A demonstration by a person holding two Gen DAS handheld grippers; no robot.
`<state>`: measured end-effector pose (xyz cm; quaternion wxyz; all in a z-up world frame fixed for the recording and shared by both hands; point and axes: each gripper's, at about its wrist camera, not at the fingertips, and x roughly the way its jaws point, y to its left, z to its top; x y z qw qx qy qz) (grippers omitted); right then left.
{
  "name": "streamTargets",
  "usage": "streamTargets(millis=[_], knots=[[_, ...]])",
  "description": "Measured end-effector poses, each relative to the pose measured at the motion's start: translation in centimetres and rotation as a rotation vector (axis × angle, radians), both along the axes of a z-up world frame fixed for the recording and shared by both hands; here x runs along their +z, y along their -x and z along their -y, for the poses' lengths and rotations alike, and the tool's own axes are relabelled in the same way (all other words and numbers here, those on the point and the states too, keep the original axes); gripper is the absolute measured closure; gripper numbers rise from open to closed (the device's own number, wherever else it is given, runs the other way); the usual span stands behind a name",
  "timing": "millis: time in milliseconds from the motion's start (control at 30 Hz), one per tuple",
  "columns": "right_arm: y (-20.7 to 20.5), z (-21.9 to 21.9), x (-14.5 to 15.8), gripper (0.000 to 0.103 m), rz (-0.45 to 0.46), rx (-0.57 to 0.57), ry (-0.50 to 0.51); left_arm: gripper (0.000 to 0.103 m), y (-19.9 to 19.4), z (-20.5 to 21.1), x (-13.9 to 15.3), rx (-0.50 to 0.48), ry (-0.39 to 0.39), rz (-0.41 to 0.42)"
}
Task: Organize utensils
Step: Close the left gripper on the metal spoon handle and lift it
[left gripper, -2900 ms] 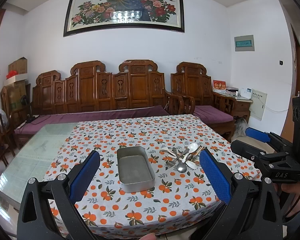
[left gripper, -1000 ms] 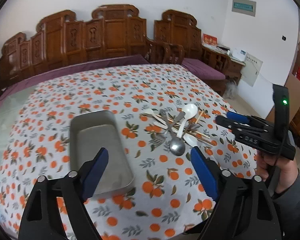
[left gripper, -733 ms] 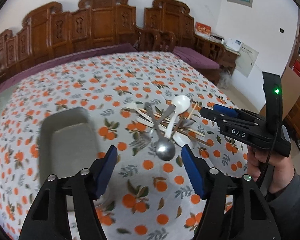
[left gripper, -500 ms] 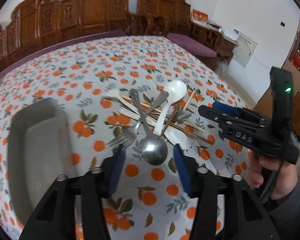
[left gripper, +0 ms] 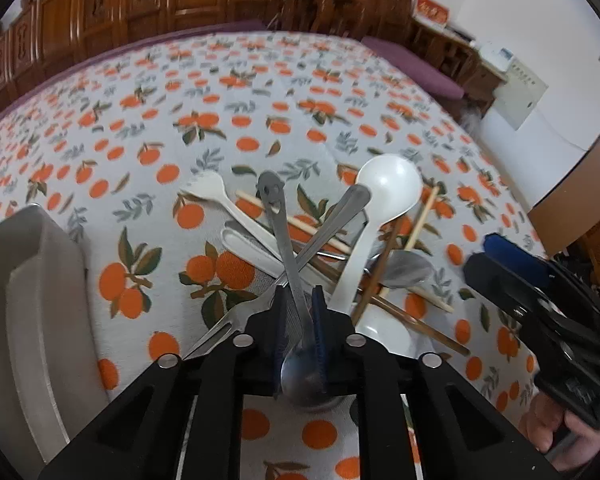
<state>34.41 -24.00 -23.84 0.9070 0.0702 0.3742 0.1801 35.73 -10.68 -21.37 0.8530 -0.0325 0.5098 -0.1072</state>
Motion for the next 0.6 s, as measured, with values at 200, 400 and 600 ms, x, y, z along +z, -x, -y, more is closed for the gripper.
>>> streamTargets(millis=[200,400,600], knots=[[0.1,-0.1,0.2,0.048,0.001,0.006,-0.002,0.093,-0.9,0.3,-1.1,0.016,-0.021,-0.048],[0.2,-0.5,0.4,0.048,0.003,0.016,0.001,0.098,-0.4,0.0,-0.8,0.012,-0.032,-0.04],[0.1,-0.8,0.3,0.048,-0.014,0.024,0.0,0.098,2.3,-0.5,1.0,-0.018,-0.033,0.026]])
